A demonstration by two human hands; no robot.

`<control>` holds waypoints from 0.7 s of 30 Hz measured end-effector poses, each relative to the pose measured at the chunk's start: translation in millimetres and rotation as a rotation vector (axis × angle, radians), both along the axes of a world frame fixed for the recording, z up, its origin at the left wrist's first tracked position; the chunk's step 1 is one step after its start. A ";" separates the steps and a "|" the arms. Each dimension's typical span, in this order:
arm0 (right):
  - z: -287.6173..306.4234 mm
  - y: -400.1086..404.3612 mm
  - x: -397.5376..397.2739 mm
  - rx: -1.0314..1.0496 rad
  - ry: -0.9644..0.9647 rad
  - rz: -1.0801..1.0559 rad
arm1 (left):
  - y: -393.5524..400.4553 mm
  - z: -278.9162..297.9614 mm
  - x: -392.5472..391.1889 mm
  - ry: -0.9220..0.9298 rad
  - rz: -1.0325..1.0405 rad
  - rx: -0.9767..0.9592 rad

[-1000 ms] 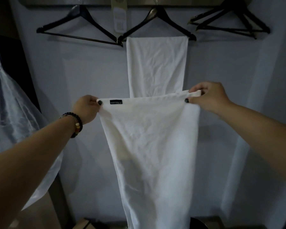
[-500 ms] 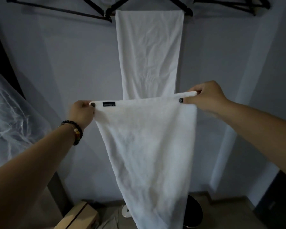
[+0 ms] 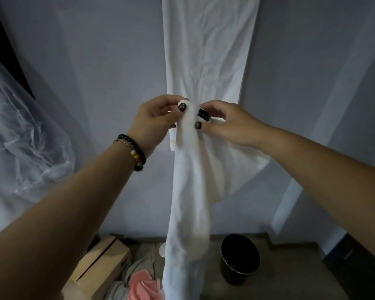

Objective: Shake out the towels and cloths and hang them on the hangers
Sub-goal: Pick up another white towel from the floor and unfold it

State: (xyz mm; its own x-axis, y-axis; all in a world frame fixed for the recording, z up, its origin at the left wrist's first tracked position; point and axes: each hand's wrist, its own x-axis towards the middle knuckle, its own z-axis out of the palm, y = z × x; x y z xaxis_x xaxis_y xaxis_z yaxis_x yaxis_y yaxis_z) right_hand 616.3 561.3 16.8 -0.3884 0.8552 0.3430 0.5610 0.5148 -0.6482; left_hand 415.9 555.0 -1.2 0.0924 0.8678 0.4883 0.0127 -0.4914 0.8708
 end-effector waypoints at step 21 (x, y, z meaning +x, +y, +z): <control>0.0 16.3 -113.6 -0.026 0.577 -0.025 | -39.2 -145.3 -67.9 -0.071 0.182 -0.120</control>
State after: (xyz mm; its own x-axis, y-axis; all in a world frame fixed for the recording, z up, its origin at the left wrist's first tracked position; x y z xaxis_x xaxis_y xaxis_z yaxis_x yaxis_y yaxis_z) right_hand 502.7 577.6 16.8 -0.1243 0.8729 0.4719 0.1247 0.4855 -0.8653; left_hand 348.0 515.9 -146.5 -0.1024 0.9192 0.3802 0.0282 -0.3794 0.9248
